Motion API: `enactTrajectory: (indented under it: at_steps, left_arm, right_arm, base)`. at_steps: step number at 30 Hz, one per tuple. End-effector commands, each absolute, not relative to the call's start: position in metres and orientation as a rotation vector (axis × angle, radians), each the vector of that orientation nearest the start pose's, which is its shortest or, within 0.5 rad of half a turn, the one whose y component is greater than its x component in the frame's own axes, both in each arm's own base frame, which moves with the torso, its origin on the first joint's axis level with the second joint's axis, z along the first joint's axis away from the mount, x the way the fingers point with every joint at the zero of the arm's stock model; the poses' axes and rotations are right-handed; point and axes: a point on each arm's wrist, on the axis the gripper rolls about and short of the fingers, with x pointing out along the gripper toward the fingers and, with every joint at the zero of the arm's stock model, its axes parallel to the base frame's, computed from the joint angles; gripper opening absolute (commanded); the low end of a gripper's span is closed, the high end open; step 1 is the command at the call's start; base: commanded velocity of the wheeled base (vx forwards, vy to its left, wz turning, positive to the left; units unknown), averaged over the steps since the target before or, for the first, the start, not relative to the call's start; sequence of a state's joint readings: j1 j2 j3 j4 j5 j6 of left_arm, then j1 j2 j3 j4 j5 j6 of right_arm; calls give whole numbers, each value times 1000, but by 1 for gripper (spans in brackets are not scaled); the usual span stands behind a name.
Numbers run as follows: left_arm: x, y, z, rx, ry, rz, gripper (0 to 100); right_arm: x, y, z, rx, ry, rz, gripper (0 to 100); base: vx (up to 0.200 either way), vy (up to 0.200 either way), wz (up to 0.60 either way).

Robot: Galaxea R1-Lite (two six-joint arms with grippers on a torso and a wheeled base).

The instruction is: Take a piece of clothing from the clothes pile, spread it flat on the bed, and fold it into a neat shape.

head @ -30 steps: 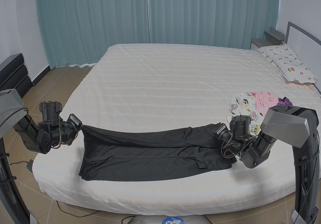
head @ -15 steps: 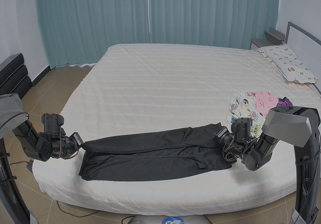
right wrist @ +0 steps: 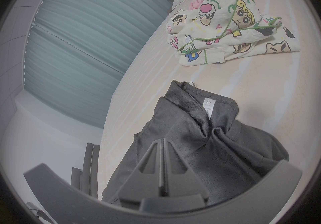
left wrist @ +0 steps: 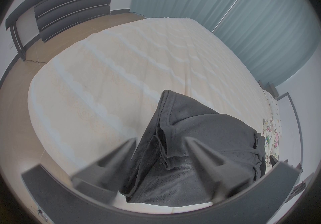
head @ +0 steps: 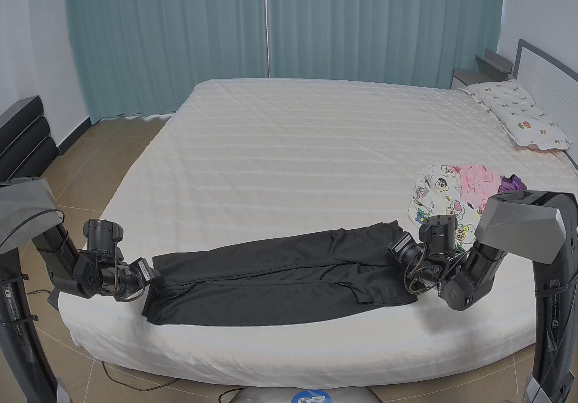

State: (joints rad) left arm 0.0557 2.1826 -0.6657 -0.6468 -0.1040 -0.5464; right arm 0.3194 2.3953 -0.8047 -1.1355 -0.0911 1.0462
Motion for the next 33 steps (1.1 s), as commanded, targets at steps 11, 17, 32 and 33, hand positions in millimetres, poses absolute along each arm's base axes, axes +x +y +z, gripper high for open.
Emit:
enactTrajectory:
  at_steps: [11, 17, 32, 33]
  left_arm:
    - [281, 16, 4, -591, 951, 1, 100]
    - [272, 17, -14, -481, 1013, -28, 100]
    - [288, 19, -32, -428, 969, 43, 100]
    - [288, 19, -29, -434, 958, 41, 100]
  right_arm:
    - [359, 115, -13, 934, 525, -29, 0]
    - [356, 115, -11, 935, 535, -20, 0]
    - [355, 114, -10, 939, 520, -11, 0]
    - [355, 114, -10, 939, 522, -12, 0]
  base:
    - [0, 0, 0]
    - [0, 0, 0]
    - [0, 0, 0]
    - [0, 0, 0]
